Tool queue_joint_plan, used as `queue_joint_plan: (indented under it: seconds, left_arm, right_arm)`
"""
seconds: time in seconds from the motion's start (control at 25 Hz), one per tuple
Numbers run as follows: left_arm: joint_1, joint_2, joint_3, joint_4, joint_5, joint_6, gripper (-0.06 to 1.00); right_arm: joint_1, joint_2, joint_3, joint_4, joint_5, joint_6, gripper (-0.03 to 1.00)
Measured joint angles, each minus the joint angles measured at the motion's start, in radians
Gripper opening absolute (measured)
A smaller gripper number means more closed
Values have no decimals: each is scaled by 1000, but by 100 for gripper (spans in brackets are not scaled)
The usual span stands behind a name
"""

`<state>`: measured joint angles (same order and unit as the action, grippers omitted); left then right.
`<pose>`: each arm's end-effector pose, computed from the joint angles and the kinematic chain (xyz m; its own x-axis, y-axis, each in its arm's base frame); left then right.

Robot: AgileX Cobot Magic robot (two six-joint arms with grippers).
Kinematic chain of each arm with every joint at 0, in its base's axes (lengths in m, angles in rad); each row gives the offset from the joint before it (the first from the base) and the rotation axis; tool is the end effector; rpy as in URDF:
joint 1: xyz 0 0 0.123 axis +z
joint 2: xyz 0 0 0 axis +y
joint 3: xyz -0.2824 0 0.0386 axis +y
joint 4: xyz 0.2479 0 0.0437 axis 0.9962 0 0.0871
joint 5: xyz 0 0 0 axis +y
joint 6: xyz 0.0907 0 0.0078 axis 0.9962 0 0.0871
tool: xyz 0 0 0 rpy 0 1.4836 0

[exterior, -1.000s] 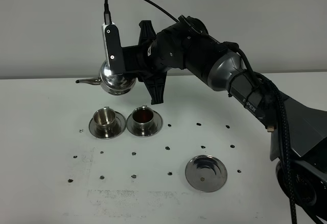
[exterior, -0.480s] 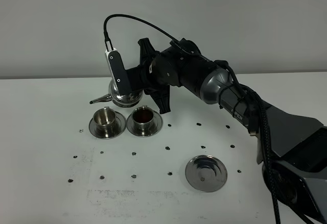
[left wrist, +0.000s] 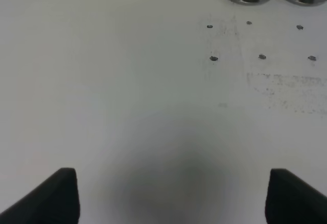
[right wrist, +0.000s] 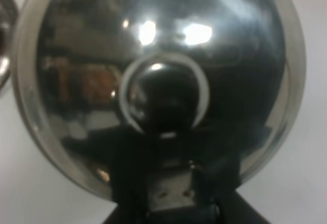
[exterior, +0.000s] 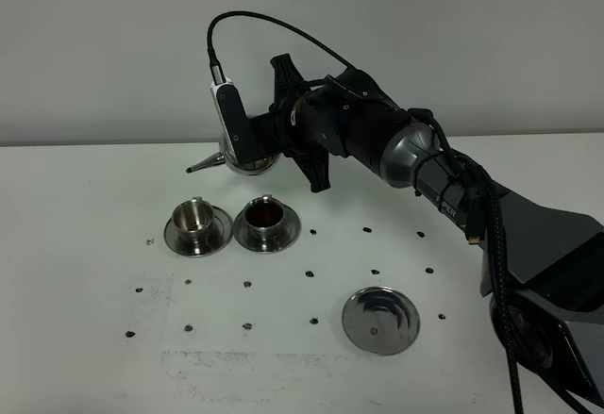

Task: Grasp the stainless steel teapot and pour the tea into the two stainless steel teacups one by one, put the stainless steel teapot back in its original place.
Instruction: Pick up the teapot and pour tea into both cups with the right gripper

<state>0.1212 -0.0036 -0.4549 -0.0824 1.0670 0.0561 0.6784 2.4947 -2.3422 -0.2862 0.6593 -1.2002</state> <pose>0.0000 -0.0066 0.2643 -0.4940 -0.0438 -0.8684 -0.0505 0.9985 -0.0217 0.4525 0.3445 0.2098 0.4389 -0.8985 0.0030 -0.5722 -0.2821 -0.7701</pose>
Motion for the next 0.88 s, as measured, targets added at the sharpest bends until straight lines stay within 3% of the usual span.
queue_joint_plan:
  seconds: [0.24,0.88]
  left_arm:
    - [0,0,0,0,0,0,72]
    - [0,0,0,0,0,0,72]
  right_arm:
    - [1,0,0,-52,-43,-5,17]
    - [10,41,-3,-49,-26,-22,17]
